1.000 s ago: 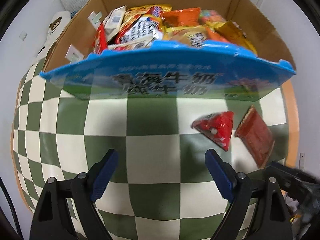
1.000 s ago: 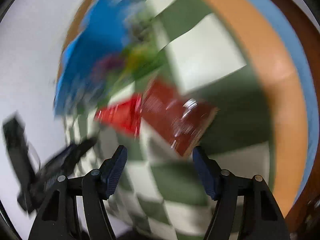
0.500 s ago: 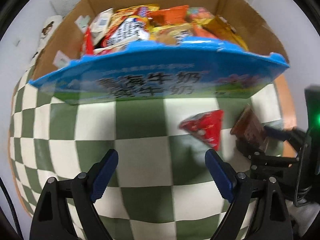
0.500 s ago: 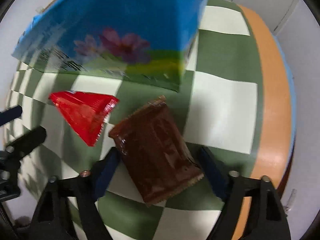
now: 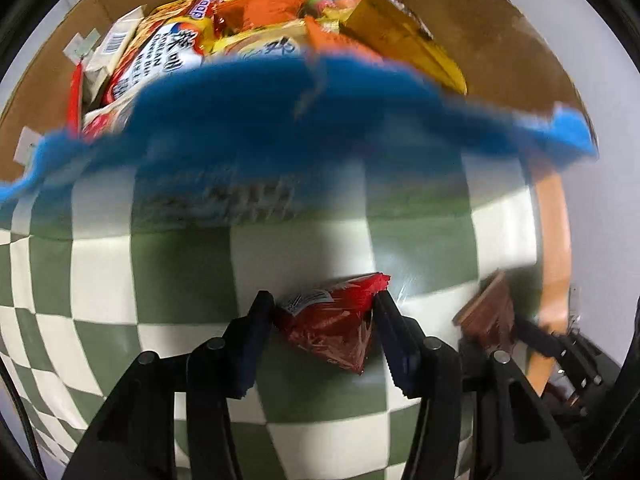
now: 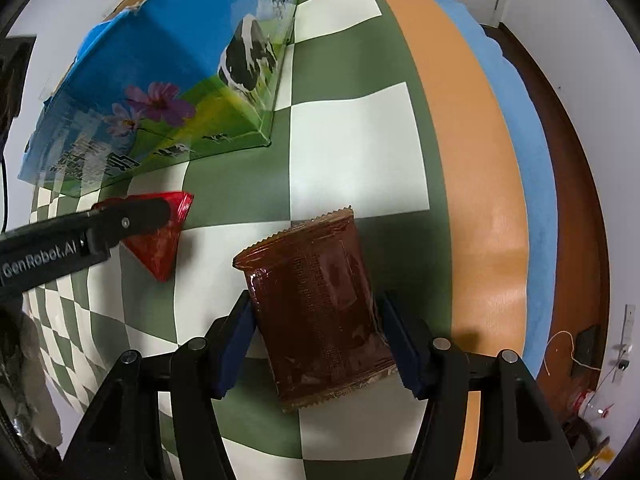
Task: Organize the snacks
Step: 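Grasp the red candy packet with left tool while right tool grasps brown packet, then lift the red packet and brown packet and carry both over the box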
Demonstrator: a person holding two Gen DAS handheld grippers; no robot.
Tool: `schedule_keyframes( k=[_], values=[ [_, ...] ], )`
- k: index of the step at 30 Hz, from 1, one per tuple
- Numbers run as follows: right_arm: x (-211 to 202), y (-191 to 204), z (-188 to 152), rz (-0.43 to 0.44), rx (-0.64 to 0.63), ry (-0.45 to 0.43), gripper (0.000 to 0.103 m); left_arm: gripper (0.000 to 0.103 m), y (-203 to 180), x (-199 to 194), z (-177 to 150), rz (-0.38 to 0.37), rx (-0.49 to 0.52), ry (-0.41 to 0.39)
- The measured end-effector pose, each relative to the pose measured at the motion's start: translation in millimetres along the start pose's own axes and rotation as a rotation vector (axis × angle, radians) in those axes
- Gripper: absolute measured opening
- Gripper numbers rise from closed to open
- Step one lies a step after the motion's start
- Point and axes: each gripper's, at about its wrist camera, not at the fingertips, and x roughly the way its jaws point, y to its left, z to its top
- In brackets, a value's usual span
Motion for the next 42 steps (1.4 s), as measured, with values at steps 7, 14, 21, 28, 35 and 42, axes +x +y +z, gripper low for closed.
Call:
schedule_keyframes(
  k=[7, 14, 21, 28, 35, 42],
  values=[
    [-0.4, 11.5, -30.9, 0.041, 0.018, 0.029, 0.065, 0.049, 26.6, -3.9, -68.1, 0.026, -0.026, 0.049],
    [2.3, 31.0, -95.6, 0.054, 0.035, 0.092, 0.065, 0.050, 48.1, 1.3, -132.6, 0.008, -0.088, 0.105],
    [16.6, 40.3, -106.7, 0.031, 0.067, 0.101, 0.084, 0.058, 70.0, 19.9, -149.2, -0.044, -0.125, 0.135],
    [14.1, 33.9, -111.6, 0.019, 0.059, 0.096, 0.084, 0.057, 67.6, 19.4, -148.1, -0.036, -0.128, 0.108],
    [21.5, 72.1, -126.4, -0.051, 0.039, 0.048, 0.067, 0.051, 60.2, 8.4, -151.1, -0.011, -0.120, 0.082],
    [8.1, 75.1, -140.5, -0.014, 0.082, 0.025, 0.061, 0.050, 50.7, -14.1, -155.4, -0.010, -0.090, 0.052]
  ],
)
